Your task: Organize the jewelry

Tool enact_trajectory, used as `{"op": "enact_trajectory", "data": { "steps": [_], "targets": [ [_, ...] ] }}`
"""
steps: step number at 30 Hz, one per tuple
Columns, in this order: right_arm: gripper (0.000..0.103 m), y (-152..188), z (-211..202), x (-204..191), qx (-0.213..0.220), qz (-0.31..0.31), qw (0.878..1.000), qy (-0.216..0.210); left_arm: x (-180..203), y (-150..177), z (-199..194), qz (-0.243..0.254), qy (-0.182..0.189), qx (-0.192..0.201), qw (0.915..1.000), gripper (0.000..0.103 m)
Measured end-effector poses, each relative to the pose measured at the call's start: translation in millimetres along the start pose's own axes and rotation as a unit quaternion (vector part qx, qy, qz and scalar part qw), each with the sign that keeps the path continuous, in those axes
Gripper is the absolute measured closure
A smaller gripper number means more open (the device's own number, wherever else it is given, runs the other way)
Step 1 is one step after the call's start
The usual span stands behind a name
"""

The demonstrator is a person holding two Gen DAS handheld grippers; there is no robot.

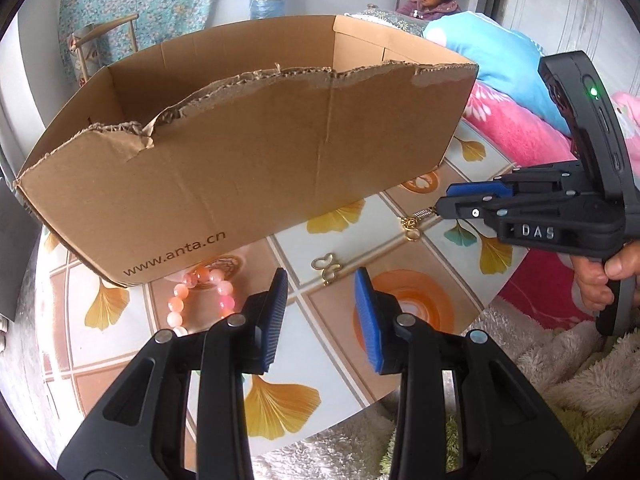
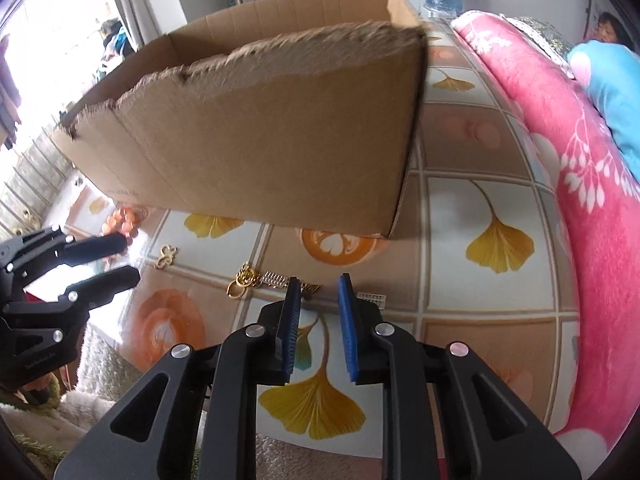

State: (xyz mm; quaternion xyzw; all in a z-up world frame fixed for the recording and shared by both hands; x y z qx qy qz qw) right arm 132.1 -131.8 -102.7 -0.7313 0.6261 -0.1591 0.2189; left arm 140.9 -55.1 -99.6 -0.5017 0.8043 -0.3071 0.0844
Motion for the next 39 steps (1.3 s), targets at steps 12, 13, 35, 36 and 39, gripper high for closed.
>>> {"op": "enact_trajectory", "data": {
  "steps": [12, 13, 35, 36, 39],
  "targets": [
    [0.084, -2.3, 2.4, -18.7, 0.001, -0.042, 0.999, 0.011, -4.3, 2.1, 7.1, -0.004, 0.001, -0.008, 1.0000, 0.070],
    [0.084, -2.4, 2.4, -18.2, 0.001, -0.040, 0.999, 0.010, -4.5, 2.0, 7.7, -0.004, 0.001, -0.009, 1.0000, 0.070],
    [0.083, 1.1, 0.1, -15.3, -0.019, -0.003, 0.999, -0.036, -7.2, 3.8, 11.1, -0.007, 0.008, -0.011, 0.9999, 0.070],
    [0.083, 0.1, 0.7, -16.9, -0.017, -0.009, 0.999, -0.033, -7.4, 4.2, 11.1, -0.008, 0.009, -0.011, 0.9999, 0.070],
    [0.088, -0.3, 1.6, -22.4, -0.015, -0.029, 0.999, -0.019, -8.1, 5.4, 11.3, -0.009, 0.009, -0.012, 0.9998, 0.070]
  ]
}}
Point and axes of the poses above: each gripper's, at about its wrist camera, not at the fingertips, and z roughly the way its jaws point, x to its right, y to its underside, the point moved 10 cm from there along z, roughly the way its jaws point, and after that the axes turned 10 degrees about -z, right-handed, at the moved point
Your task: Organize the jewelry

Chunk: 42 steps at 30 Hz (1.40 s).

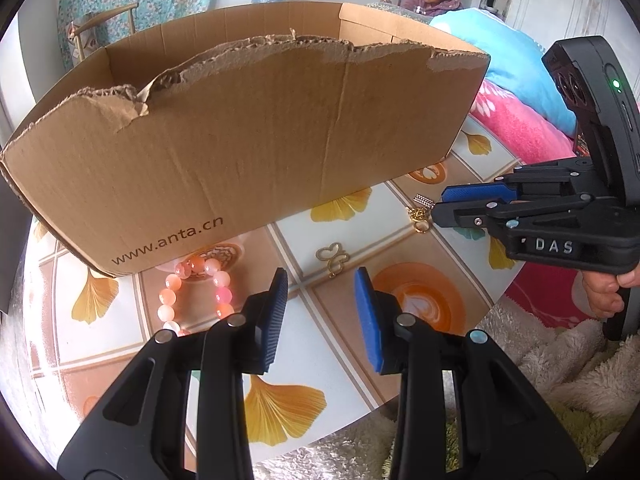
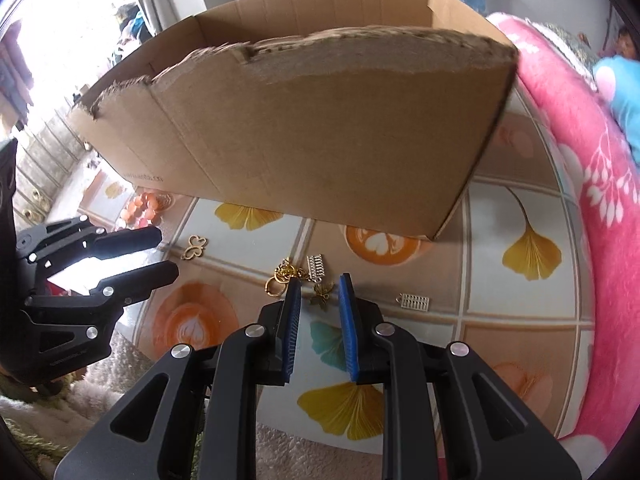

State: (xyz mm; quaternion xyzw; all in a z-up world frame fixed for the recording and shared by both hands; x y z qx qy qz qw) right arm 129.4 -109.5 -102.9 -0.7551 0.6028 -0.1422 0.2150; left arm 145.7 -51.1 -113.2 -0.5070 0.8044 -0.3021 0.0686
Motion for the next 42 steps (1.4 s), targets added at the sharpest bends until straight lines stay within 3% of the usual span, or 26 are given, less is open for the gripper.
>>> {"op": "enact_trajectory", "data": {
  "steps": [2, 25, 42],
  "targets": [
    [0.094, -1.4, 0.7, -4.5, -0.004, -0.014, 1.000, 0.010, -0.4, 0.3, -0.2, -0.001, 0.001, 0.000, 1.0000, 0.070],
    [0.091, 30.4, -13.6, -4.5, -0.031, -0.008, 0.999, 0.011, 5.7, 4.2, 0.5, 0.007, 0.000, -0.003, 1.0000, 0.070],
    [0.091, 9.1, -5.2, -0.6, -0.016, -0.022, 0.999, 0.019, 14.5, 2.3, 3.2, 0.010, -0.005, -0.002, 0.9999, 0.070]
  ]
}}
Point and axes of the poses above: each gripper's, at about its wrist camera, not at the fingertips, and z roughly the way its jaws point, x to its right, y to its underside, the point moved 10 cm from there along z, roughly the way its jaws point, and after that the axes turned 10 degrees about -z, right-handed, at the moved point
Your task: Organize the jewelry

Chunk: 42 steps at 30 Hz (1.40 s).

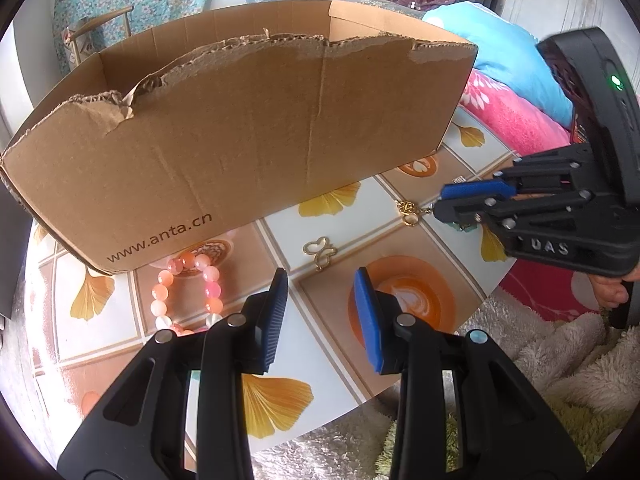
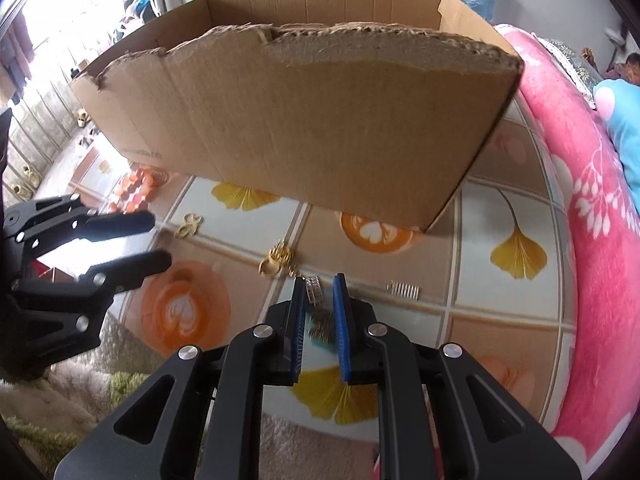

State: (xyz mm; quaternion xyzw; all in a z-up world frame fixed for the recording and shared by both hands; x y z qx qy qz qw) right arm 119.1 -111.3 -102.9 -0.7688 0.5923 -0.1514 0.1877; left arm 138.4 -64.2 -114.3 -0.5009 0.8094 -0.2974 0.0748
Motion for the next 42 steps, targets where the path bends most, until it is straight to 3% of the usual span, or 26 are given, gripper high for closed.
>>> {"op": "enact_trajectory", "data": {
  "steps": [1, 5, 10, 14, 21, 23, 30, 35, 42],
  "targets": [
    [0.096, -2.5, 1.0, 1.4, 0.002, 0.007, 1.000, -0.005, -0.3, 0.2, -0.3, 0.000, 0.000, 0.000, 1.0000, 0.070],
    [0.097, -12.7, 4.1, 16.8, 0.016, 0.055, 0.998, -0.030, -0.4, 0.3, -0.3, 0.000, 0.000, 0.000, 1.0000, 0.070],
    [0.097, -22.3, 2.4, 34.8, 0.037, 0.080, 0.996, -0.019, 2.5, 2.4, 0.0, 0.004, 0.004, -0.002, 1.0000, 0.070],
    [0.097, -33.8, -18.1, 41.6, 0.082, 0.088, 0.992, -0.027, 5.6, 3.1, 1.6, 0.007, 0.008, -0.003, 0.9999, 0.070],
    [0.092, -24.6, -33.5, 43.6, 0.098, 0.112, 0.988, -0.034, 6.1, 3.4, 3.9, 0.007, 0.010, -0.002, 0.9999, 0.070],
    [0.082, -16.5, -38.6, 46.2, 0.098, 0.123, 0.987, -0.031, 6.4, 3.2, 4.5, 0.006, 0.011, -0.002, 0.9999, 0.069],
    [0.077, 5.1, -36.3, 30.1, 0.056, 0.102, 0.992, -0.041, 7.5, 4.0, 5.9, 0.008, 0.011, -0.001, 0.9999, 0.065],
    [0.077, 16.2, -23.3, 9.2, 0.029, 0.079, 0.995, -0.049, 5.0, 5.2, 5.3, 0.004, 0.005, -0.002, 1.0000, 0.064],
    [0.079, 20.1, -10.2, 2.6, 0.018, 0.044, 0.999, -0.022, 1.1, 7.5, 2.6, 0.004, 0.001, -0.002, 1.0000, 0.064]
  ]
}}
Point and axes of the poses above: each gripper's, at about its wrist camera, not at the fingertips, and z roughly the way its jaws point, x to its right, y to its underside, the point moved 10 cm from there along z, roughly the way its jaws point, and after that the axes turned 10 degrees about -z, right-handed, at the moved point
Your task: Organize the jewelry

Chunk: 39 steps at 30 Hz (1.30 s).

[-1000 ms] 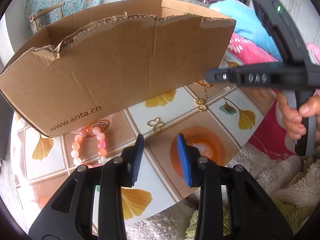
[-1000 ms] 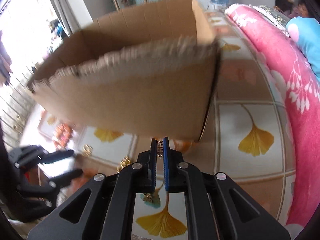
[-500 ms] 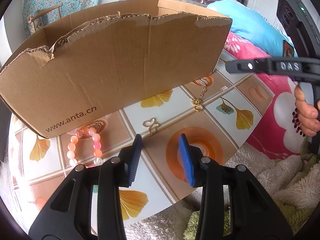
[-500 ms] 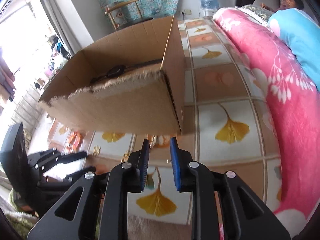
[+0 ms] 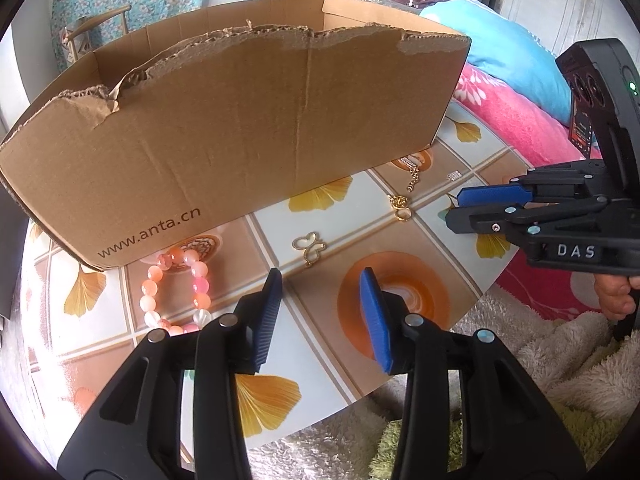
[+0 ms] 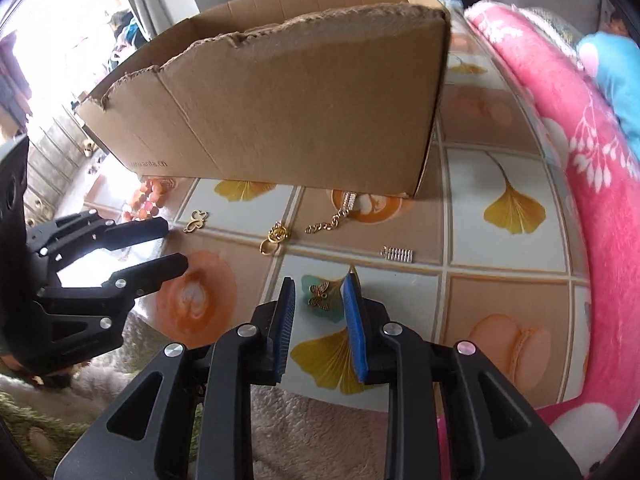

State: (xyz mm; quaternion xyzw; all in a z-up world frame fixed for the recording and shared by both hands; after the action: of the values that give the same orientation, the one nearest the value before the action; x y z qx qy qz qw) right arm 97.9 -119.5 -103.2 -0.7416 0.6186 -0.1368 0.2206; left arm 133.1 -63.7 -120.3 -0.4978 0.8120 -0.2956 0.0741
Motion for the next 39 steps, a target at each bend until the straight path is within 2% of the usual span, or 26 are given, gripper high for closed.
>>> {"op": "enact_trajectory", "data": {
  "steps": [4, 6, 9, 16, 22, 28, 36, 39],
  "targets": [
    [0.088, -0.2, 2.5, -3.0, -0.001, -0.039, 0.999, 0.032, 0.6, -0.7, -0.1, -0.001, -0.002, -0.001, 1.0000, 0.064],
    [0.093, -0.2, 3.1, -6.8, -0.001, -0.045, 0.999, 0.026, 0.5, -0.9, 0.1, 0.000, -0.003, -0.002, 1.0000, 0.064],
    [0.094, 0.0, 4.2, -8.1, -0.003, -0.054, 0.998, 0.029, 0.5, -1.4, 0.6, 0.000, -0.004, -0.002, 1.0000, 0.064],
    [0.096, 0.2, 2.1, -3.2, 0.000, -0.026, 1.000, 0.007, 4.0, -6.9, -0.1, 0.005, -0.001, 0.005, 1.0000, 0.064],
    [0.096, 0.6, 2.0, -0.6, 0.004, -0.018, 1.000, 0.007, 9.8, -12.8, 4.1, 0.015, -0.002, 0.008, 0.9998, 0.064],
    [0.096, 0.8, 0.6, 1.9, 0.005, -0.014, 1.000, 0.006, 1.1, -21.0, 10.7, -0.008, -0.014, 0.004, 0.9999, 0.065],
    [0.096, 0.7, 0.3, 4.1, 0.008, -0.008, 1.000, 0.003, -5.3, -24.5, 19.0, -0.001, -0.038, -0.002, 0.9993, 0.081],
    [0.096, 0.8, 0.5, 4.3, 0.008, -0.007, 1.000, 0.003, -4.7, -24.2, 19.1, 0.005, -0.041, -0.004, 0.9991, 0.081]
  ]
}}
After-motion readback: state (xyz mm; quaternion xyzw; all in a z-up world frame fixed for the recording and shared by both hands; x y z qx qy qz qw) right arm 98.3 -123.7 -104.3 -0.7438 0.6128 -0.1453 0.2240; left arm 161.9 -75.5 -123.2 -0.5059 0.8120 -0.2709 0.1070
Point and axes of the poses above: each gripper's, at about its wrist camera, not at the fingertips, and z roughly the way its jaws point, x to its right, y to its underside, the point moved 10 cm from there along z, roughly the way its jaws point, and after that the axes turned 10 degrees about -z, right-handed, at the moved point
